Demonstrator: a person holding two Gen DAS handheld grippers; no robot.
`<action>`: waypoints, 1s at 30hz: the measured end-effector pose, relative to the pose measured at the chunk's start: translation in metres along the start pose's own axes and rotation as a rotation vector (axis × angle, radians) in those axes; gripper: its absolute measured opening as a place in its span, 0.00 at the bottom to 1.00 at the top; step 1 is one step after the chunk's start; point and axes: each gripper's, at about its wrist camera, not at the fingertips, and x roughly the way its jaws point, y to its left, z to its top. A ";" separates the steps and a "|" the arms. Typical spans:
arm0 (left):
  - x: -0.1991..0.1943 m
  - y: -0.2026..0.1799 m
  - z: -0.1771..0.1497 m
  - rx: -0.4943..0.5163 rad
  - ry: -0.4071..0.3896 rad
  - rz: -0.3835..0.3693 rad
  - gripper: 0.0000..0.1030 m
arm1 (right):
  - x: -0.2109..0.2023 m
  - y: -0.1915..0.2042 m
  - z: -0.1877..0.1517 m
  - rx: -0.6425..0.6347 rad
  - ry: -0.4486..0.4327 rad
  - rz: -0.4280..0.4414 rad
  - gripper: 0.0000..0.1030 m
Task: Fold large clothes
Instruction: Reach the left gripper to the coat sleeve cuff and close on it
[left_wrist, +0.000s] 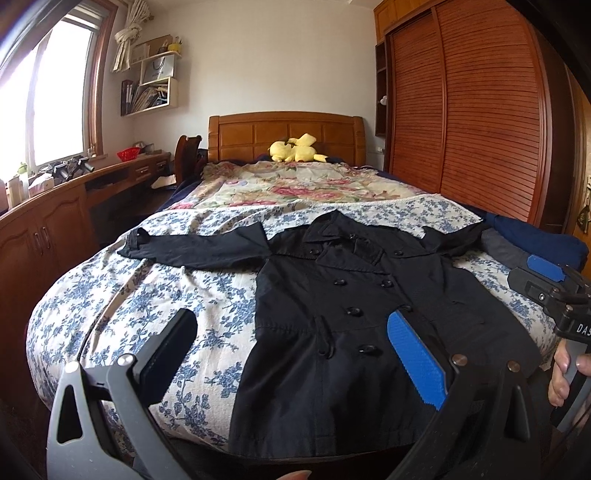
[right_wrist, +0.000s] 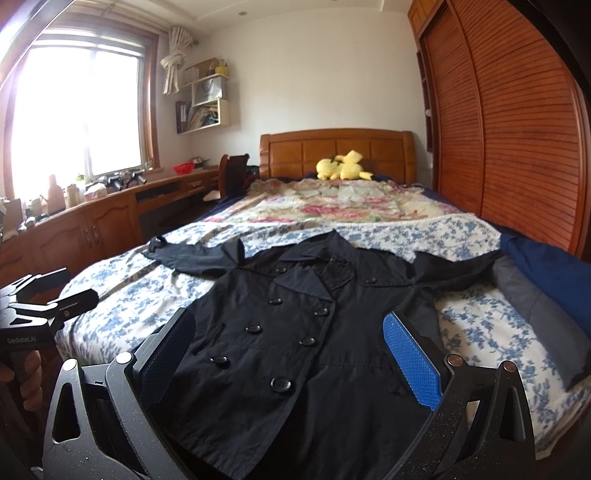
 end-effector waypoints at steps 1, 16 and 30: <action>0.004 0.002 -0.002 -0.002 0.007 0.005 1.00 | 0.004 -0.001 -0.001 0.001 0.002 0.005 1.00; 0.072 0.051 -0.021 -0.003 0.115 0.086 1.00 | 0.125 0.011 0.001 -0.050 0.033 0.109 1.00; 0.148 0.127 -0.017 -0.102 0.230 0.144 1.00 | 0.237 0.035 -0.018 -0.152 0.197 0.225 1.00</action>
